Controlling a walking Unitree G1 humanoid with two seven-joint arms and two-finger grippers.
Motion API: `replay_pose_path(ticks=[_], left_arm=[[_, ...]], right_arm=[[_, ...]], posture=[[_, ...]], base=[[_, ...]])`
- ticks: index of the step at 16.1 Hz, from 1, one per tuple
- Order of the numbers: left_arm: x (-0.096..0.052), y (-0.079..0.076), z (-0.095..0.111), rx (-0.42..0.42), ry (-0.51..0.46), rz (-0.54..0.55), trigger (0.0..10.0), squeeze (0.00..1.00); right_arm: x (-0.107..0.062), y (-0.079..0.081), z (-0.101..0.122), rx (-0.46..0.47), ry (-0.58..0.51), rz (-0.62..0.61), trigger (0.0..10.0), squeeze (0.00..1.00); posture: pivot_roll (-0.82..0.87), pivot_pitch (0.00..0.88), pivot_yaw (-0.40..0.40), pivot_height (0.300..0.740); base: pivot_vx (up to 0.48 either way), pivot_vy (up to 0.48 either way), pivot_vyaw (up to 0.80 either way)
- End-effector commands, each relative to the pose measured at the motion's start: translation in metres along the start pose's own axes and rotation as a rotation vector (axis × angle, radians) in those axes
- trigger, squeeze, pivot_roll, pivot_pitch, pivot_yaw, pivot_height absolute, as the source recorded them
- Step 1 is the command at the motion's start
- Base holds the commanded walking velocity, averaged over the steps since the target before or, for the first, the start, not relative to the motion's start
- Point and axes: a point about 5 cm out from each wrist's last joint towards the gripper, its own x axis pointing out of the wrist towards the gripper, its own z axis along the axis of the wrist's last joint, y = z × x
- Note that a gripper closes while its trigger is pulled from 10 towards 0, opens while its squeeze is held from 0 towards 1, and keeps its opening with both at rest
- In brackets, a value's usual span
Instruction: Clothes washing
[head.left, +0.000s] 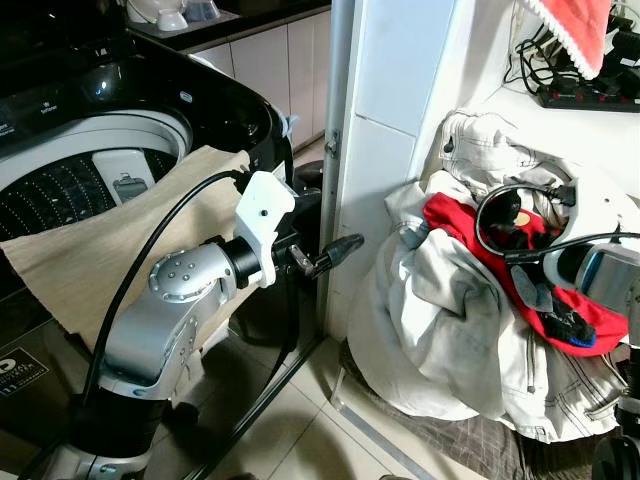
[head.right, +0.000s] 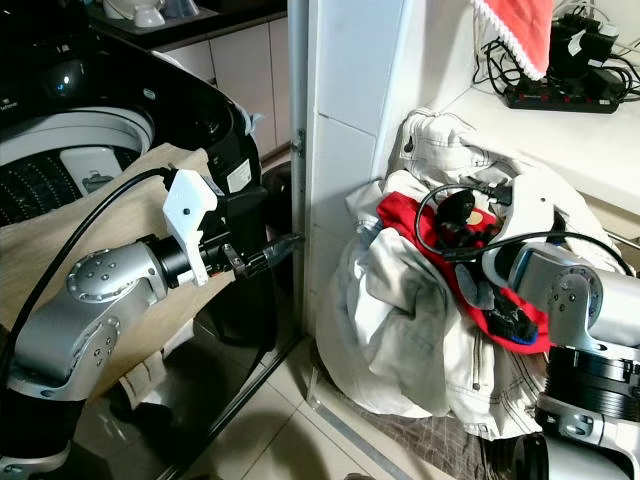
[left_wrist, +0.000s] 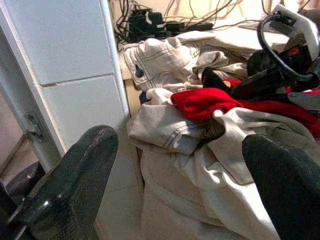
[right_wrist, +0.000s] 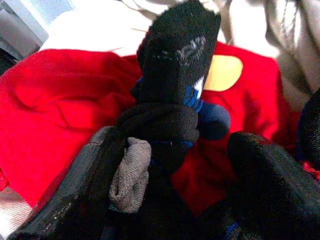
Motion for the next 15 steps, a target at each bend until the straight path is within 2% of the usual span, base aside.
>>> replay_pose_path(ticks=[1,2,3,4,15], left_arm=[[0.000,-0.005,0.008,0.013,-0.012,-0.053,10.0,0.00],[0.000,-0.008,0.008,-0.002,-0.011,-0.076,10.0,0.00],[-0.005,-0.021,0.007,-0.042,0.002,-0.212,10.0,0.00],[-0.008,-0.027,0.005,-0.044,0.018,-0.266,10.0,0.00],[-0.009,-0.028,0.004,-0.036,0.045,-0.282,10.0,0.00]], right_arm=[[0.000,0.000,0.002,0.032,0.017,0.013,0.0,0.00],[0.000,0.000,0.001,0.039,0.023,0.017,0.0,0.00],[-0.001,-0.001,0.002,0.041,0.025,0.017,0.0,0.00],[-0.001,-0.002,0.002,0.043,0.024,0.016,0.0,0.00],[-0.003,-0.005,0.004,0.039,0.007,-0.001,0.0,0.00]], posture=[[-0.19,0.000,0.007,0.740],[-0.19,0.000,0.007,0.740],[-0.19,0.000,0.007,0.740],[-0.19,0.000,0.008,0.740],[-0.19,0.000,0.015,0.740]], base=[[0.000,0.000,0.00],[0.000,0.000,0.00],[0.000,0.000,0.00],[0.000,0.000,0.00],[0.000,0.000,0.00]])
